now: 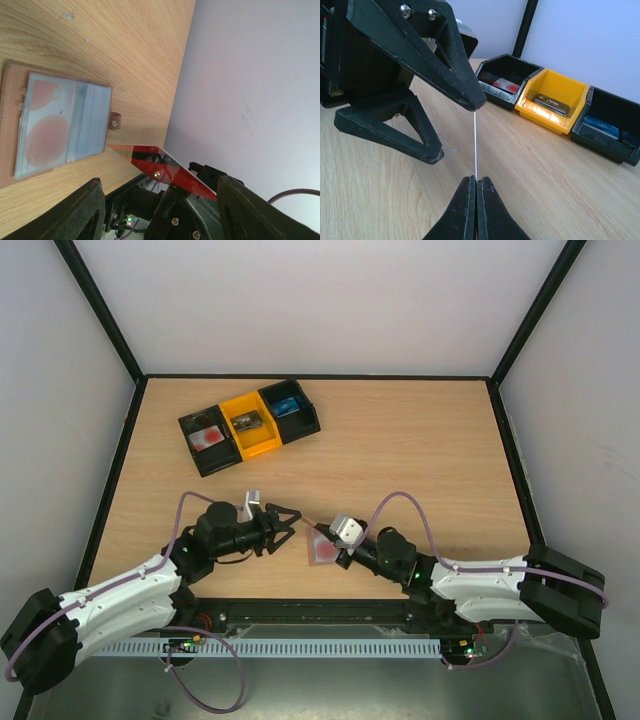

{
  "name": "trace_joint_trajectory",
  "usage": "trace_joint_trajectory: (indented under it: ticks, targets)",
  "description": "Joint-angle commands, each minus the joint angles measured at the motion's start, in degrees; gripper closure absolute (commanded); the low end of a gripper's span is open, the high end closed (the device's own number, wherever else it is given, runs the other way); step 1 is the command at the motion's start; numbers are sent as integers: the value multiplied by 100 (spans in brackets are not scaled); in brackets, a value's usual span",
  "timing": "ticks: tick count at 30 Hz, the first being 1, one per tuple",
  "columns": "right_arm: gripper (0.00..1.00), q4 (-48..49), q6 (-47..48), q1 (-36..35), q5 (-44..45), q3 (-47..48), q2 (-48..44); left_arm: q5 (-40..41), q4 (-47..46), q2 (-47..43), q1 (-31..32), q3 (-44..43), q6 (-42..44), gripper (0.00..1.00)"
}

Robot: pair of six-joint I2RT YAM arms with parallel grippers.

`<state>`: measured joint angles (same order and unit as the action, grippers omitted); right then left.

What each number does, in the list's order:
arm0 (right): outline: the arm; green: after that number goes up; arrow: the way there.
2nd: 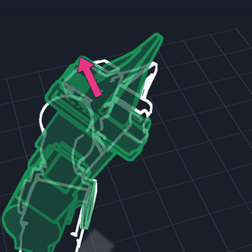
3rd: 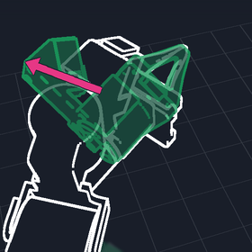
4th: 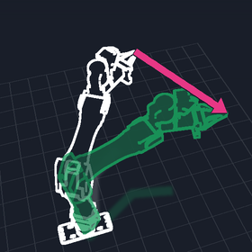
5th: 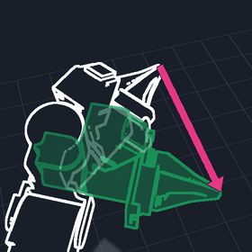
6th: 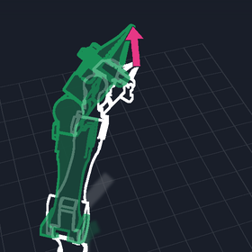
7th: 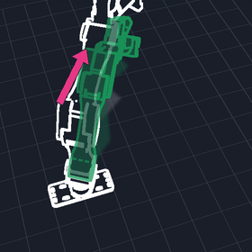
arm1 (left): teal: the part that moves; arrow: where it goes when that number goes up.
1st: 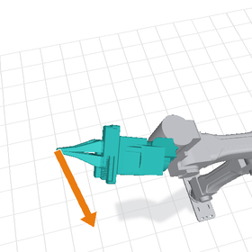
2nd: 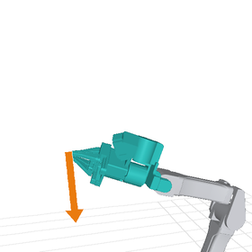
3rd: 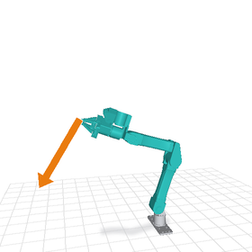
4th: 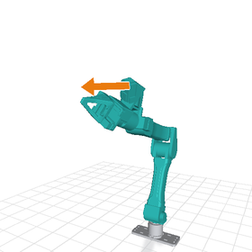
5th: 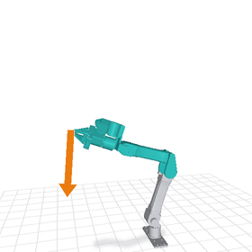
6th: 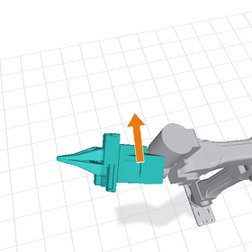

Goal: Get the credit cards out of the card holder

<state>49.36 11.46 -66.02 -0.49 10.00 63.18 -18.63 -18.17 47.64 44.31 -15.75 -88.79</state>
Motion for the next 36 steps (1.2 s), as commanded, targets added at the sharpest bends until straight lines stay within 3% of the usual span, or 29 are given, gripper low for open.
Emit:
trace_joint_trajectory:
  ticks: [1,11,18,22,27,29,32,36]
  targets:
    - [98,217,312,-124,43,255,151,-114,-314,41,-39,55,-140,37]
    - [98,62,479,-275,103,347,279,-90,-440,-32,-44,146,-331,39]
    - [98,-46,721,-358,208,463,288,-178,-659,48,-39,172,-458,51]
    - [98,-65,799,-393,224,457,365,-209,-715,31,-37,201,-478,65]
    - [98,-72,790,-412,333,320,343,-148,-819,-84,-46,353,-557,95]
    - [98,-80,772,-412,387,250,272,-117,-828,-133,-51,394,-553,97]
    - [89,-160,714,-407,395,183,169,-89,-837,-181,-63,410,-410,97]
    - [64,-376,291,-412,368,146,-36,-63,-889,-210,-80,402,-28,97]
